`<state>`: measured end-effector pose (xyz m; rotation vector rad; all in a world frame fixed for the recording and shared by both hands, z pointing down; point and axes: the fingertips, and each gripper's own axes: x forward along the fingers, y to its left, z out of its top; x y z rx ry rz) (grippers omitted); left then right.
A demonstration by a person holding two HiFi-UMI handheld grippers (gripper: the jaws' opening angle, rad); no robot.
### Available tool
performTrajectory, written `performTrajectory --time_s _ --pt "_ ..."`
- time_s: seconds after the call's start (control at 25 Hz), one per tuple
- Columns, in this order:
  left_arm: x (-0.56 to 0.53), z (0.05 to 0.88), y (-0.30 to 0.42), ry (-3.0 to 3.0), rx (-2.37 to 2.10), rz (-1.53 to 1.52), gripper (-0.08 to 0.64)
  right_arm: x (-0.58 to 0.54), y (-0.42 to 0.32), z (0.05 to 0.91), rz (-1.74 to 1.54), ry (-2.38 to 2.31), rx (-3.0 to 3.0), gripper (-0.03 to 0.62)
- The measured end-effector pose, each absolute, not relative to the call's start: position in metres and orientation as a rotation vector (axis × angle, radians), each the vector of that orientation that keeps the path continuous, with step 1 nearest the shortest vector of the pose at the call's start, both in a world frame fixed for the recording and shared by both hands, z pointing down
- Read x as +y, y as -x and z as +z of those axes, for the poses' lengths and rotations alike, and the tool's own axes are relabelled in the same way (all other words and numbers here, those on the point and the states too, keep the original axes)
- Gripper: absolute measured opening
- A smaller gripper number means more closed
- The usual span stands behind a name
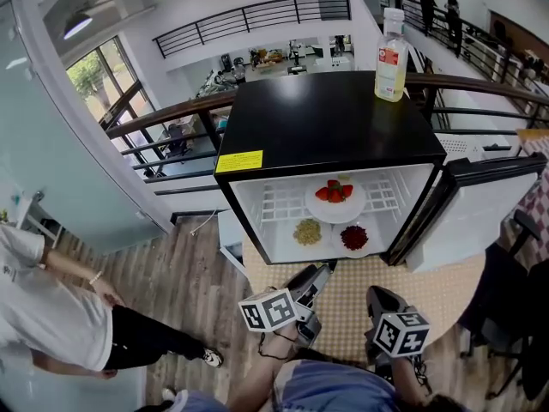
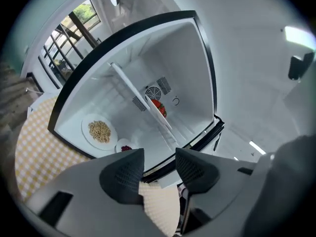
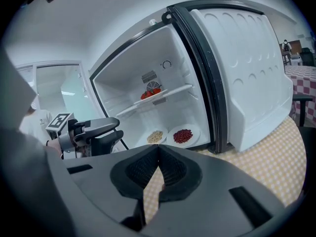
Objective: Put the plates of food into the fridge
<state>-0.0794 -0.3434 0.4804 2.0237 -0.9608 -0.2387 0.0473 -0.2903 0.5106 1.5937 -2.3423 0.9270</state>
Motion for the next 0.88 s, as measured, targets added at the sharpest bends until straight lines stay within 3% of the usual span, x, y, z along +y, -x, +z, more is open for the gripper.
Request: performTrajectory --time_s 0.2,0.88 --pt "-0.32 0.483 0.069 -2.142 -1.007 -0.119 0.147 -0.282 -0.046 0.509 0.947 -1.548 -2.37 0.015" --pt "-0.24 0.478 0.001 -2.33 -1.069 0.002 0.084 -0.22 -0.089 0.5 0.907 -1.434 -2.427 0.015"
